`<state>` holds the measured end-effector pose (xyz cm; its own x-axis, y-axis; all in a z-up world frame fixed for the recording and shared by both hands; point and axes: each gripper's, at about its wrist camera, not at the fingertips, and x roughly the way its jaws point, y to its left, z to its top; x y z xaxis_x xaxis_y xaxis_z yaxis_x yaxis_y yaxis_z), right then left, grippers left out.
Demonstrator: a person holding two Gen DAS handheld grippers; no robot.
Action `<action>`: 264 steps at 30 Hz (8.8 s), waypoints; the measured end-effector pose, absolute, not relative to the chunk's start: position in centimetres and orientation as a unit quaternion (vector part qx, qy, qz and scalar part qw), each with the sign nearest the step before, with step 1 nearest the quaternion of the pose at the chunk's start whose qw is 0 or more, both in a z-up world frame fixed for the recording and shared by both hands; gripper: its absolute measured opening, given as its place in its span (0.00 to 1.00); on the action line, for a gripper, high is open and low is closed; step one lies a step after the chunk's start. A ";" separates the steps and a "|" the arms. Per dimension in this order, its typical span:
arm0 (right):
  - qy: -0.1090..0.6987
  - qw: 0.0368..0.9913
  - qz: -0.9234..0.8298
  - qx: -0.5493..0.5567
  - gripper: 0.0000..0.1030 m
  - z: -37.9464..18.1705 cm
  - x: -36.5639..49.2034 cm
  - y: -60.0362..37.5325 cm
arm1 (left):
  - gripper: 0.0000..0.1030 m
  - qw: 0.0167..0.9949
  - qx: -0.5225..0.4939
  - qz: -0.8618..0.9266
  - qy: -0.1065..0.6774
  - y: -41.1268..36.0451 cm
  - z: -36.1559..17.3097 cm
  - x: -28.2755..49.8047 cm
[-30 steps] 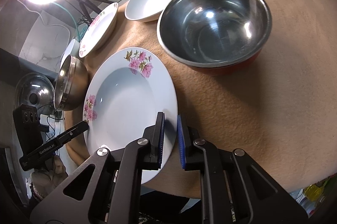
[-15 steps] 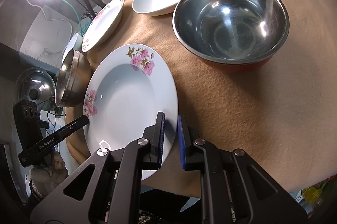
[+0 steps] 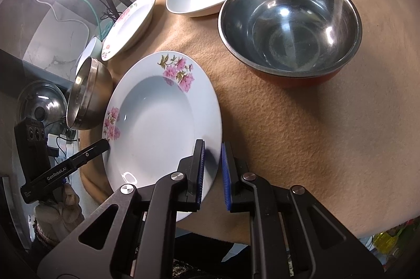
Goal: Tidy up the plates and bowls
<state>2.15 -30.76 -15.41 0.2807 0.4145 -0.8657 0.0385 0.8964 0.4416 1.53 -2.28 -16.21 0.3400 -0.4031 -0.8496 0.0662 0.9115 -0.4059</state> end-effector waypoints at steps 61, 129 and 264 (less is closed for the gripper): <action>0.577 0.768 0.136 0.242 0.35 -14.3 20.3 -20.9 | 0.21 0.780 -0.050 -0.184 0.597 5.2 -12.3 27.7; 0.587 0.761 0.117 0.250 0.09 -15.1 21.8 -21.2 | 0.16 0.760 -0.065 -0.196 0.616 3.6 -13.7 29.5; 0.629 0.745 0.164 0.152 0.09 -15.7 6.6 -28.1 | 0.15 0.758 -0.142 -0.161 0.616 -4.0 -14.6 5.3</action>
